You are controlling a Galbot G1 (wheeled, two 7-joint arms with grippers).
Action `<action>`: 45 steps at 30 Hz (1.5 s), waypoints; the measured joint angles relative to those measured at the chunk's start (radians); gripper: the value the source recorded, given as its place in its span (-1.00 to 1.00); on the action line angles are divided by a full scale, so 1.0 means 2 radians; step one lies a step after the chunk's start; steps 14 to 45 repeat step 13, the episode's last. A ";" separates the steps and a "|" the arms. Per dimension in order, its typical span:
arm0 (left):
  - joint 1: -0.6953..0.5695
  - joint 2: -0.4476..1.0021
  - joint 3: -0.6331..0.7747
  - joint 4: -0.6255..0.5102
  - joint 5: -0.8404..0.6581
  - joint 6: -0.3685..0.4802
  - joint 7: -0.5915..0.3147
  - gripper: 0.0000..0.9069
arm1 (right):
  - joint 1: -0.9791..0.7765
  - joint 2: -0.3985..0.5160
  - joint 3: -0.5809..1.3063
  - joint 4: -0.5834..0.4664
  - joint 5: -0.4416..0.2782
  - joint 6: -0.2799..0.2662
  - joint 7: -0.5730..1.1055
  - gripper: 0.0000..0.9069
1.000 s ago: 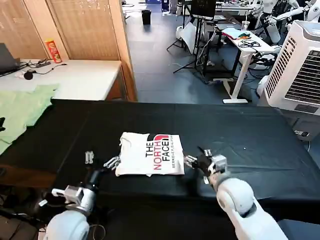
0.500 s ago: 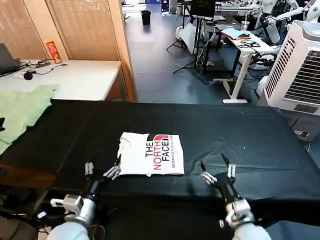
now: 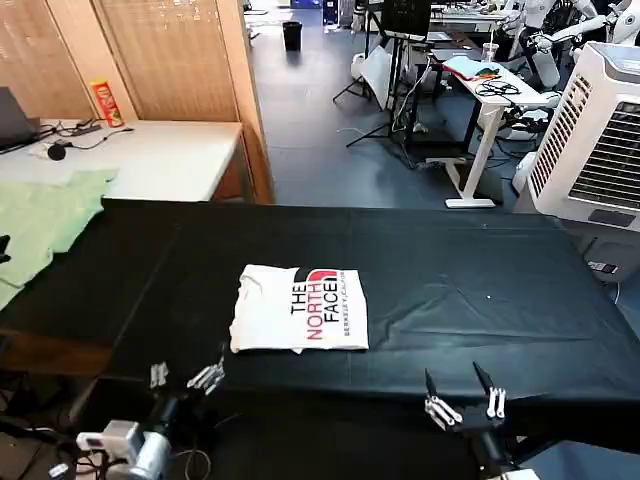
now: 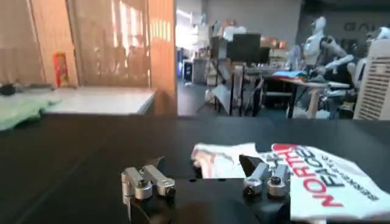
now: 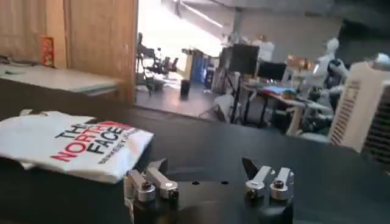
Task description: Fold and organize the clothes.
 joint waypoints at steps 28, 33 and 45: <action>0.041 0.002 -0.022 -0.028 -0.016 0.023 0.003 0.94 | -0.027 0.003 0.006 0.027 0.025 -0.030 0.012 0.94; 0.041 0.002 -0.022 -0.028 -0.016 0.023 0.003 0.94 | -0.027 0.003 0.006 0.027 0.025 -0.030 0.012 0.94; 0.041 0.002 -0.022 -0.028 -0.016 0.023 0.003 0.94 | -0.027 0.003 0.006 0.027 0.025 -0.030 0.012 0.94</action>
